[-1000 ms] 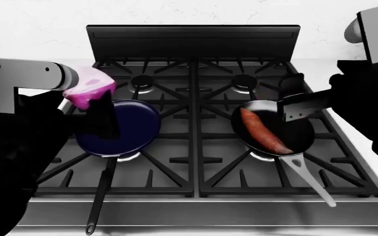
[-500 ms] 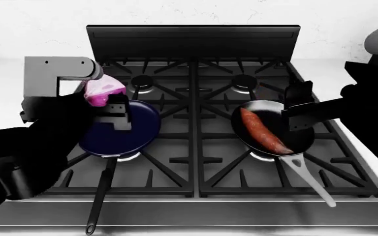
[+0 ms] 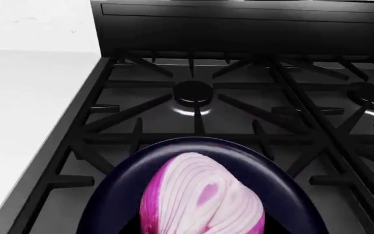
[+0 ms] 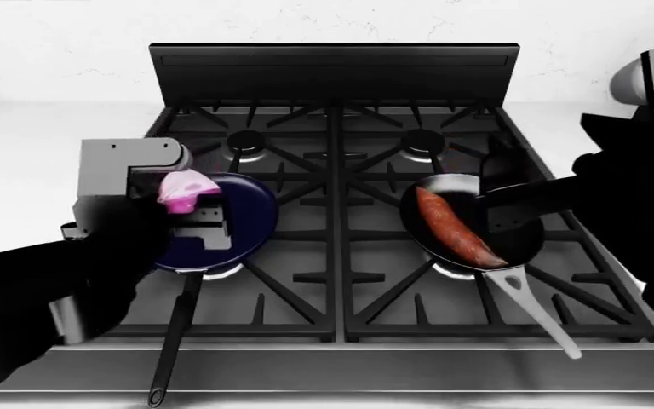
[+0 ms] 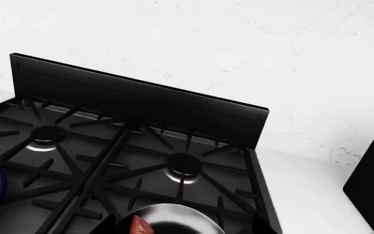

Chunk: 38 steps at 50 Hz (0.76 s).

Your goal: Place both pans onto different burners. Then place the onion and the salami on different pans.

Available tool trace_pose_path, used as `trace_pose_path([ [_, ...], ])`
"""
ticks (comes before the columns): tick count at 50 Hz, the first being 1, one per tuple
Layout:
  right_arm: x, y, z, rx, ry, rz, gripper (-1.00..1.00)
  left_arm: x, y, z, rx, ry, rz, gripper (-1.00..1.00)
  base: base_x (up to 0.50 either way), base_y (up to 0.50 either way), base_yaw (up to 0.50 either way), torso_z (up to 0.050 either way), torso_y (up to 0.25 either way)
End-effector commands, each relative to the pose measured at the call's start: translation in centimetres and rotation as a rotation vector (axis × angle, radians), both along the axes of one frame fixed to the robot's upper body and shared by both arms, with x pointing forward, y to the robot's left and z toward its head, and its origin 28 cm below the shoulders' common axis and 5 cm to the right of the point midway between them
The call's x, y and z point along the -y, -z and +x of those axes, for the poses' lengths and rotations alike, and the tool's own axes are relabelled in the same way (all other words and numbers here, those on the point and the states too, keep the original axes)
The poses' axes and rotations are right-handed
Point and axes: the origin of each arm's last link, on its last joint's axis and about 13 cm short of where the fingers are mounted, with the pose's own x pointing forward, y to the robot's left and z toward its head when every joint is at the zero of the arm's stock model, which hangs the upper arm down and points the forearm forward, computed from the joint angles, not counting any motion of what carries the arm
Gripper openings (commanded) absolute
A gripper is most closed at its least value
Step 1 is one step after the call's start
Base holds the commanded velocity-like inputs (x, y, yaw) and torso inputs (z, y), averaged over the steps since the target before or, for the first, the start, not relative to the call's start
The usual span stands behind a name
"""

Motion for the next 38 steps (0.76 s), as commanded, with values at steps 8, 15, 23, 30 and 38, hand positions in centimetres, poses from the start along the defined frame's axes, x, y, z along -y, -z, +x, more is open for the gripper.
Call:
trace_pose_path([
  [8,-0.3,0.2,0.2,-0.006,-0.009,0.001,1.00,-0.2,1.5,0.2,-0.039,-0.012,-0.008,1.00,0.00,0.00,0.00,0.000,0.000],
  [15,-0.3,0.2,0.2,-0.006,-0.010,0.001,1.00,-0.3,1.2,0.2,-0.033,-0.016,-0.009,1.00,0.00,0.00,0.00,0.000,0.000],
  [23,-0.4,0.3,0.2,-0.008,-0.013,0.001,1.00,-0.6,0.8,0.1,-0.020,-0.029,-0.012,1.00,0.00,0.00,0.00,0.000,0.000],
  [30,-0.5,0.2,0.2,-0.005,-0.016,0.000,1.00,-0.7,-1.5,-1.3,0.058,-0.022,-0.021,1.00,0.00,0.00,0.00,0.000,0.000],
  [38,-0.7,0.2,-0.2,0.006,-0.024,-0.001,1.00,0.0,-5.3,-5.5,0.223,0.033,-0.015,1.00,0.00,0.00,0.00,0.000,0.000],
])
